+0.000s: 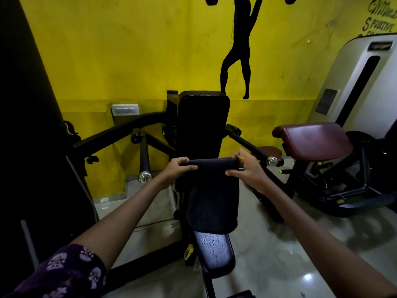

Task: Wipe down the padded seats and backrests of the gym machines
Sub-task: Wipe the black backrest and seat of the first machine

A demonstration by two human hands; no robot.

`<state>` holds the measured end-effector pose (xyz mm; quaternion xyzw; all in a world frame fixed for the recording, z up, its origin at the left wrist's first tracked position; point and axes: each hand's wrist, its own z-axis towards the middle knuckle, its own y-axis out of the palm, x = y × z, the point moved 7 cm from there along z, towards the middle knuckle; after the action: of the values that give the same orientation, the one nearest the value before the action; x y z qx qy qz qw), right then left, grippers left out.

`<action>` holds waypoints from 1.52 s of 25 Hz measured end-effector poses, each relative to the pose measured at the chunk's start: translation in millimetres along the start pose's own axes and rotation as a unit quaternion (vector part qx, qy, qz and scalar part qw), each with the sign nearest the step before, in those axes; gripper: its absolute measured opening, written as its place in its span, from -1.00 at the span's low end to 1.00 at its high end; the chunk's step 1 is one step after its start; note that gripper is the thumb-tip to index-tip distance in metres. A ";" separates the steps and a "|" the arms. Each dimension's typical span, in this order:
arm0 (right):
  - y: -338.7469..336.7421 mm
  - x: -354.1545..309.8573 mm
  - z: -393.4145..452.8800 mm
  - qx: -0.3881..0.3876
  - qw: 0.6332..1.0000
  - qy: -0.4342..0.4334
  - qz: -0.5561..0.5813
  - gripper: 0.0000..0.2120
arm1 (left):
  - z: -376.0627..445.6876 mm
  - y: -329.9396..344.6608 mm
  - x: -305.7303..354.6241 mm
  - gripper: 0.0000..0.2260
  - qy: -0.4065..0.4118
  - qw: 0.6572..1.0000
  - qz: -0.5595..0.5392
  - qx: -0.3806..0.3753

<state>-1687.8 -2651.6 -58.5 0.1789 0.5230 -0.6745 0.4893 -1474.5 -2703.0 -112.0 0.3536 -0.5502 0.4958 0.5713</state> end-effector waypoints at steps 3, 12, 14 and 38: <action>15.0 -5.5 9.7 0.021 0.983 0.032 0.178 -0.60 | 1.5 -8.6 -12.2 -0.84 -0.047 0.997 -0.062 0.011; 36.4 -2.7 54.9 -0.009 0.974 0.067 0.215 -0.64 | 32.2 -3.9 38.1 -0.41 0.144 0.948 0.279 -0.055; 31.3 6.6 60.9 0.032 0.971 0.062 0.229 -0.66 | 40.8 -1.6 43.9 -0.61 0.168 0.955 0.242 -0.027; -45.1 16.0 288.0 0.290 0.957 -0.014 0.007 -0.80 | 239.0 -79.0 128.4 -0.68 0.389 0.849 0.321 0.155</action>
<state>-1655.5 -2913.9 65.3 0.3072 0.2970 -0.7961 0.4285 -1477.9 -2927.6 59.5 0.0193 -0.2813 0.8274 0.4857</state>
